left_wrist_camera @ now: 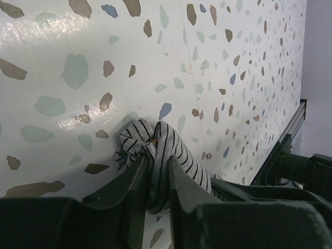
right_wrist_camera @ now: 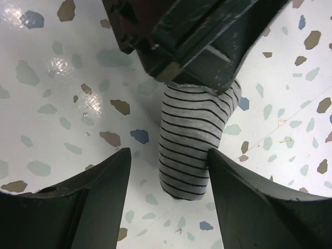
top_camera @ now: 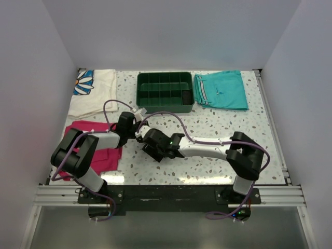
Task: Roll the underwear
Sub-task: Place the underwear in the storage box.
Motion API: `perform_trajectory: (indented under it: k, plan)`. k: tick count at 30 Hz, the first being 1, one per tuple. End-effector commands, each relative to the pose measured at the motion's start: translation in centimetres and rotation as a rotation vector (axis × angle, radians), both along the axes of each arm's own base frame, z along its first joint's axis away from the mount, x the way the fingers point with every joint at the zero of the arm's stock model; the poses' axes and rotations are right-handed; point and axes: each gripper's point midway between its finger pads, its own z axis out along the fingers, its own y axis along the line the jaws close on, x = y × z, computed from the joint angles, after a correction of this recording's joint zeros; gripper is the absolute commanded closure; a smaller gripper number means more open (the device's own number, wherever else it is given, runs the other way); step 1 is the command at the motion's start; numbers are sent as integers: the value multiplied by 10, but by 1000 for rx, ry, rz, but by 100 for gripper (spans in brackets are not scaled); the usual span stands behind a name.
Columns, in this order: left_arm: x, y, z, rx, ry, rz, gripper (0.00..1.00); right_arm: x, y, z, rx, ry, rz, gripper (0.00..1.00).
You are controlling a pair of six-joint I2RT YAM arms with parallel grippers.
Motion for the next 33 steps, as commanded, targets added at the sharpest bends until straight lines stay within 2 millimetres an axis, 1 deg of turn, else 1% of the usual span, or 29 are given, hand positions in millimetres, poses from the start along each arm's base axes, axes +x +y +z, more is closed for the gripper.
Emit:
perform_trajectory:
  k: [1,10,15,21,28,32,33]
  plan:
    - [-9,7,-21,79,42,-13,76,3,11,3,-15,-53,18,37]
    - [-10,8,-21,75,43,-13,76,5,-2,-21,-99,-62,-20,41]
    - [-10,6,-20,71,41,-22,76,3,-10,-40,-143,-44,-37,41]
    - [-10,6,-19,69,40,-23,76,-4,-23,-58,-174,-18,-51,41]
    - [-10,7,-19,74,44,-21,75,-17,-47,-82,-228,32,-85,43]
    - [-8,7,-17,75,45,-17,73,-25,-59,-94,-247,61,-118,46]
    - [-7,6,-17,75,43,-17,70,-26,-60,-96,-249,65,-123,48]
